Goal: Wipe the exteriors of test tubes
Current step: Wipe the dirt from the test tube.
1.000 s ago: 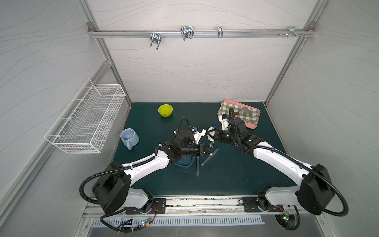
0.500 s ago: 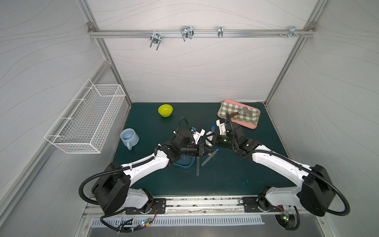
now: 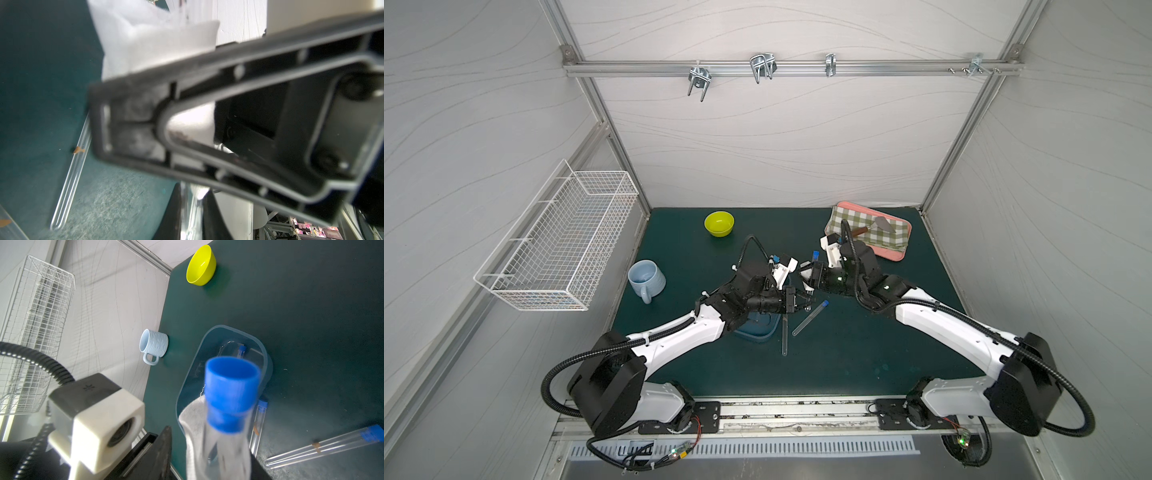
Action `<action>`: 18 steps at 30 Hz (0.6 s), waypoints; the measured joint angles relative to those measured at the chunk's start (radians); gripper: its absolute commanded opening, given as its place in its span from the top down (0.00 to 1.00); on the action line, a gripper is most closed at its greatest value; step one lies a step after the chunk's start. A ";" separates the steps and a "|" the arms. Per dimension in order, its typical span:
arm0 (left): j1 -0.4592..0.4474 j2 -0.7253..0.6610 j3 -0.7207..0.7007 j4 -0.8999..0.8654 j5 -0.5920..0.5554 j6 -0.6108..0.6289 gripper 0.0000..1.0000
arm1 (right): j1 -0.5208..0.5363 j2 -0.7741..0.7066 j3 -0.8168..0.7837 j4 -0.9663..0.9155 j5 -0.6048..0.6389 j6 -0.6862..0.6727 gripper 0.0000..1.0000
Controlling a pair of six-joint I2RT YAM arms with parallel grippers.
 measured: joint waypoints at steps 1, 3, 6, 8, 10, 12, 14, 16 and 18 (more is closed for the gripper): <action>0.000 0.000 -0.002 0.000 0.000 -0.002 0.94 | 0.000 -0.001 0.000 -0.007 0.001 0.000 0.50; 0.000 0.000 -0.008 0.001 0.000 -0.007 0.94 | 0.000 -0.006 0.000 -0.024 0.003 -0.001 0.49; 0.000 0.000 -0.011 0.003 0.000 -0.012 0.94 | -0.002 -0.026 0.000 -0.054 0.006 -0.001 0.49; 0.000 0.000 -0.012 0.004 0.000 -0.013 0.94 | -0.008 -0.042 0.000 -0.069 0.007 -0.001 0.50; 0.001 0.000 -0.012 0.005 -0.001 -0.014 0.94 | -0.013 -0.060 0.000 -0.078 0.007 -0.001 0.58; 0.001 0.000 -0.013 0.008 -0.003 -0.014 0.94 | -0.019 -0.072 0.000 -0.084 0.007 -0.006 0.67; 0.001 0.000 -0.013 0.016 -0.003 -0.014 0.94 | -0.023 -0.075 0.000 -0.089 0.007 -0.008 0.69; 0.001 0.000 -0.013 0.019 -0.003 -0.014 0.94 | -0.026 -0.075 0.000 -0.090 0.006 -0.009 0.69; 0.001 0.000 -0.013 0.022 -0.003 -0.014 0.94 | -0.027 -0.075 0.000 -0.090 0.005 -0.012 0.68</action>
